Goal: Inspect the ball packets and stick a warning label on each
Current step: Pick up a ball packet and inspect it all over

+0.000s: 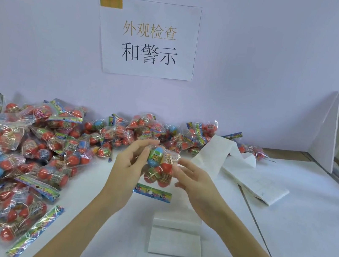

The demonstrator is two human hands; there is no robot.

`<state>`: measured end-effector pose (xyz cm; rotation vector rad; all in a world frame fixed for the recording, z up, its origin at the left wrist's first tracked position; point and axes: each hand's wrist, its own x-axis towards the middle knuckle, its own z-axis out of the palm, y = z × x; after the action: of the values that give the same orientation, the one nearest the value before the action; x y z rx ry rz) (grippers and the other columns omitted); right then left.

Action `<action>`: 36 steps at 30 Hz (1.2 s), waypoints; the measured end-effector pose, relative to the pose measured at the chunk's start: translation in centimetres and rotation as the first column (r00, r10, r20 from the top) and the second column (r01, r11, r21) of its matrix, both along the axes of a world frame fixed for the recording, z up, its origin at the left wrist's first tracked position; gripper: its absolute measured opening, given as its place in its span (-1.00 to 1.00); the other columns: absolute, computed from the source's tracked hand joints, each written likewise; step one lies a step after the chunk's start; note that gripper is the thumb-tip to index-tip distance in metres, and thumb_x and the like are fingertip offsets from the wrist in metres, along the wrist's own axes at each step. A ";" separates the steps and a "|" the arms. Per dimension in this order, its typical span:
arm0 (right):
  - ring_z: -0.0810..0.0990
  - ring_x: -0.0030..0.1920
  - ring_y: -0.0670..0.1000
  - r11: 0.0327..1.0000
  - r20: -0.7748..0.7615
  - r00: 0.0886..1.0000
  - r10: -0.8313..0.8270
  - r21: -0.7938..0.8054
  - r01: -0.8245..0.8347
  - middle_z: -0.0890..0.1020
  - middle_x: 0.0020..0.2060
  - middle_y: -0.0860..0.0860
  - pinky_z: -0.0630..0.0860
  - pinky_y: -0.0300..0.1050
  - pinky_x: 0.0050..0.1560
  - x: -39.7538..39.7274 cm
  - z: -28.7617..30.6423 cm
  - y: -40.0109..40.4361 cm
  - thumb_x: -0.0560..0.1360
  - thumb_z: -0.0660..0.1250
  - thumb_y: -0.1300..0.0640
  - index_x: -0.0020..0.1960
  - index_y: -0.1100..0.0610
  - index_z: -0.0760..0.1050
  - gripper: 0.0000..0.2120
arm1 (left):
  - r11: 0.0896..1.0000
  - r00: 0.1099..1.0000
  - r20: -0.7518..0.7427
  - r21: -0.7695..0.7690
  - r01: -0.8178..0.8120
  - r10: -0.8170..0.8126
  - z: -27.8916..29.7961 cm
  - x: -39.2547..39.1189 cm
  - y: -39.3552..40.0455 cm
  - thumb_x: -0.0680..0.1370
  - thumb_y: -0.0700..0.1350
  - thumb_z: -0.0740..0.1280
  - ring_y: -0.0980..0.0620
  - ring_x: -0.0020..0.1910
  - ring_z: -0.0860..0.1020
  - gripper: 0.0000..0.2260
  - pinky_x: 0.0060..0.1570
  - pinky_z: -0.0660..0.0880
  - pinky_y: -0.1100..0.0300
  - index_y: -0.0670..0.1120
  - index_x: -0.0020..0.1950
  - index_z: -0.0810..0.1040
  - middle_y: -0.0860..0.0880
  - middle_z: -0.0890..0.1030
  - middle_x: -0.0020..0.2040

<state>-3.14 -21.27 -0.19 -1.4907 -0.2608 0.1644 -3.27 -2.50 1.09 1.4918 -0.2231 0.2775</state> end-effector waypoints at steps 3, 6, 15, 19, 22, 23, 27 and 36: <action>0.70 0.14 0.19 0.996 -0.004 1.000 0.000 0.086 0.000 0.74 0.10 0.12 0.63 0.06 0.22 -0.1 -0.1 0.3 0.61 0.36 -0.09 0.29 0.15 0.62 -0.62 | 0.998 0.997 -0.066 -0.058 0.024 -0.028 -0.6 -0.2 -0.8 0.73 -0.15 0.20 -0.05 0.08 0.70 -0.73 -0.08 0.66 0.15 0.04 0.22 0.69 -0.04 0.72 0.13; 0.73 0.07 0.19 0.988 -0.019 0.994 -0.105 0.113 0.106 0.74 0.05 0.16 0.68 0.04 0.12 -0.1 0.0 0.1 0.61 0.41 0.02 0.20 0.18 0.65 -0.73 | 0.999 0.997 -0.058 -0.016 -0.046 0.045 -1.1 0.0 -1.2 0.69 -0.02 0.28 0.04 0.14 0.69 -0.78 0.08 0.63 0.23 0.01 0.25 0.67 0.02 0.73 0.11; 0.76 -0.15 0.05 0.967 0.115 0.961 -0.252 -0.018 0.255 0.76 -0.17 0.06 0.69 -0.14 -0.17 0.3 0.3 -0.7 0.60 0.44 0.05 0.00 0.13 0.68 -0.86 | 0.999 0.996 -0.080 0.030 -0.022 0.025 -1.0 0.2 -0.8 0.61 -0.12 0.45 0.10 -0.06 0.69 -0.96 -0.06 0.57 0.33 -0.03 0.02 0.69 -0.01 0.74 -0.07; 0.76 -0.22 0.01 0.927 0.325 0.905 -0.275 -0.162 0.340 0.75 -0.27 0.01 0.71 -0.10 -0.21 0.7 -0.3 -1.3 0.59 0.47 0.14 -0.17 0.06 0.69 -0.84 | 0.999 0.997 -0.075 0.048 -0.005 0.008 -0.9 0.0 -1.0 0.59 -0.11 0.46 0.10 -0.12 0.68 -0.96 -0.10 0.56 0.36 -0.07 -0.02 0.69 -0.04 0.75 -0.11; 0.76 -0.20 -0.04 0.911 0.367 0.892 -0.264 -0.210 0.356 0.75 -0.27 -0.04 0.72 -0.08 -0.14 1.0 -0.2 -1.5 0.60 0.45 0.10 -0.17 0.04 0.70 -0.82 | 0.999 0.995 -0.090 0.016 -0.041 0.042 -0.6 0.0 -0.9 0.53 -0.02 0.50 0.07 -0.14 0.71 -0.86 -0.09 0.55 0.37 -0.09 -0.09 0.73 -0.05 0.76 -0.14; 0.75 -0.21 -0.07 0.893 0.405 0.877 -0.258 -0.247 0.377 0.74 -0.28 -0.09 0.71 -0.12 -0.12 1.0 -0.2 -1.6 0.61 0.43 0.07 -0.17 0.04 0.70 -0.80 | 0.998 0.993 -0.099 0.005 -0.057 0.057 -0.5 0.0 -0.8 0.48 0.04 0.50 0.08 -0.16 0.70 -0.82 -0.09 0.55 0.38 -0.07 -0.13 0.75 -0.05 0.76 -0.15; 0.72 -0.24 -0.18 0.852 0.515 0.832 -0.207 -0.323 0.411 0.71 -0.28 -0.26 0.66 -0.24 -0.17 0.7 0.2 -1.5 0.67 0.33 0.05 -0.20 -0.04 0.61 -0.74 | 0.996 0.989 -0.119 0.013 -0.090 0.091 -0.4 0.1 -0.8 0.43 0.11 0.48 0.08 -0.24 0.69 -0.77 -0.14 0.58 0.36 -0.04 -0.21 0.75 -0.07 0.75 -0.21; 0.73 -0.17 0.02 0.970 0.108 0.969 -0.221 -0.079 0.230 0.76 -0.18 0.11 0.67 -0.19 -0.08 0.9 0.6 -1.8 0.61 0.43 0.20 -0.04 0.21 0.69 -0.89 | 0.997 0.984 -0.161 0.040 -0.068 0.073 -0.4 0.2 -0.5 0.58 -0.11 0.47 0.04 -0.24 0.71 -0.93 -0.20 0.58 0.34 -0.08 -0.05 0.74 -0.03 0.77 -0.13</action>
<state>-2.24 -23.06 0.41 -1.6091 -0.1621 -0.0810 -3.02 -3.05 0.71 1.5497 -0.0448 0.2084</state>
